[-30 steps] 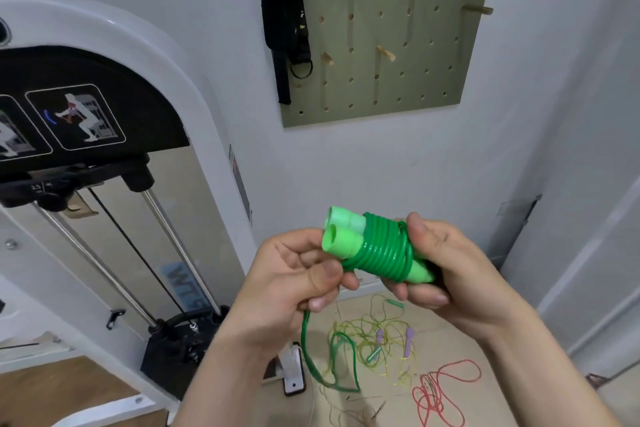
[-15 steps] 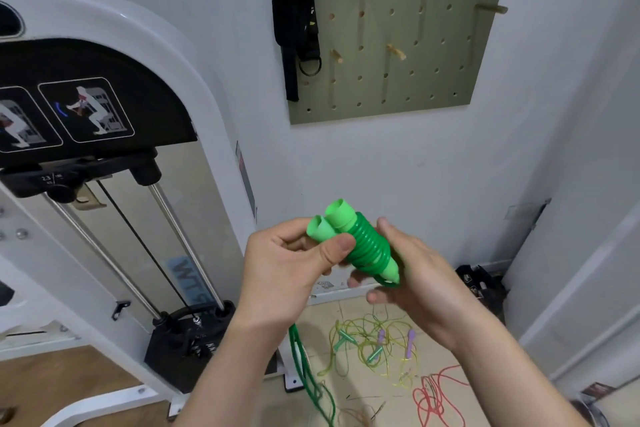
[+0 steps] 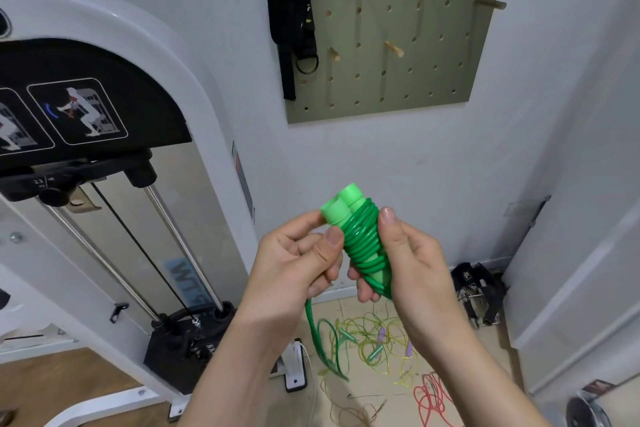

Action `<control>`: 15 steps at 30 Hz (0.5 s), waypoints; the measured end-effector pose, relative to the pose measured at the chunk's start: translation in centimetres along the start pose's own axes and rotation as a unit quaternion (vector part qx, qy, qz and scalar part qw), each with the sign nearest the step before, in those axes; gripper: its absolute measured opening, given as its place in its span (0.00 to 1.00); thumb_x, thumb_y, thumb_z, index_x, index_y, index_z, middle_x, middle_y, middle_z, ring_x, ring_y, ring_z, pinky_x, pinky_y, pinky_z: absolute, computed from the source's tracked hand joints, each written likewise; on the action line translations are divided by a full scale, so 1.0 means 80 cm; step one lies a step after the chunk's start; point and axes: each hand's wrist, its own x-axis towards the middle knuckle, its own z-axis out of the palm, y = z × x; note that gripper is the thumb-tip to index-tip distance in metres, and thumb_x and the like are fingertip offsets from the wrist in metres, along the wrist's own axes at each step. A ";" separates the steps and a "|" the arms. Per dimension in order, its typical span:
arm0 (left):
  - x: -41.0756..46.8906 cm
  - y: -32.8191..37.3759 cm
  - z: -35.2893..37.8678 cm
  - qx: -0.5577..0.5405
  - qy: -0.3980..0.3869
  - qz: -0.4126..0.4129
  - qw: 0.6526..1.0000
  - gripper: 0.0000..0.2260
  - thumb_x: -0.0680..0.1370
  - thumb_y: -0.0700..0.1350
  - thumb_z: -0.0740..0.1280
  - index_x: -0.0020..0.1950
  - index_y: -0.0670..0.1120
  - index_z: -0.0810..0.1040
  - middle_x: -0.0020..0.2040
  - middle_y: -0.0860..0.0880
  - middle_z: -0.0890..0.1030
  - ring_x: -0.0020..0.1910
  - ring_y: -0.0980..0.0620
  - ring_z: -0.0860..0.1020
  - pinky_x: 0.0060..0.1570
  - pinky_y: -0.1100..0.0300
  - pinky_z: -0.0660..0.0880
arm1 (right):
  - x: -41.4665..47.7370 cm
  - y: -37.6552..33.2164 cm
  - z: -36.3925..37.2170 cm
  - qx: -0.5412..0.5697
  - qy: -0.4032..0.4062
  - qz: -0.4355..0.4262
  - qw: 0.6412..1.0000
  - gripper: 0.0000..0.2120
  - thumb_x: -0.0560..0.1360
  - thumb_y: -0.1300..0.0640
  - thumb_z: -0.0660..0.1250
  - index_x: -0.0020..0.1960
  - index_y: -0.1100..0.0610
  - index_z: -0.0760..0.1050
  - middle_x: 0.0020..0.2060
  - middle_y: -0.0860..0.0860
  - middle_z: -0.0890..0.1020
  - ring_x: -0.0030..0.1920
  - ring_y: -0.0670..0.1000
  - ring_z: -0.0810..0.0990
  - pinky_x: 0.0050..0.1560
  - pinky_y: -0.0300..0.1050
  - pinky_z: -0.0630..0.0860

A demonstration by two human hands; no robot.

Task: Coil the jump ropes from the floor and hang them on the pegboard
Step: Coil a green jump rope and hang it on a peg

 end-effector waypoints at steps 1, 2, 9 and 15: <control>0.000 0.000 -0.002 -0.021 -0.011 -0.007 1.000 0.17 0.70 0.48 0.72 0.55 0.41 0.78 0.26 0.46 0.70 0.20 0.58 0.62 0.20 0.70 0.60 | -0.002 -0.002 0.000 -0.011 0.001 -0.008 1.000 0.23 0.76 0.41 0.57 0.38 0.59 0.77 0.25 0.55 0.77 0.22 0.51 0.73 0.23 0.41 0.68; 0.001 0.001 -0.004 -0.025 -0.018 -0.004 1.000 0.21 0.68 0.49 0.75 0.56 0.40 0.77 0.25 0.47 0.70 0.20 0.58 0.62 0.20 0.70 0.60 | -0.004 -0.003 0.000 -0.042 0.010 -0.028 0.999 0.22 0.77 0.40 0.58 0.39 0.57 0.77 0.25 0.55 0.78 0.22 0.51 0.73 0.24 0.41 0.68; 0.006 0.010 -0.027 0.015 -0.116 0.015 0.993 0.32 0.63 0.57 0.78 0.61 0.43 0.78 0.27 0.53 0.72 0.24 0.58 0.66 0.24 0.70 0.62 | -0.003 -0.017 -0.001 -0.038 -0.047 -0.008 0.998 0.19 0.75 0.40 0.62 0.35 0.52 0.79 0.25 0.56 0.77 0.20 0.52 0.72 0.22 0.40 0.65; 0.002 0.019 -0.033 0.045 -0.157 0.022 0.986 0.34 0.58 0.57 0.80 0.59 0.43 0.80 0.32 0.51 0.79 0.25 0.58 0.72 0.26 0.70 0.69 | 0.000 -0.020 -0.008 0.125 -0.194 0.149 0.961 0.20 0.79 0.43 0.58 0.46 0.58 0.80 0.22 0.60 0.73 0.16 0.49 0.68 0.19 0.33 0.62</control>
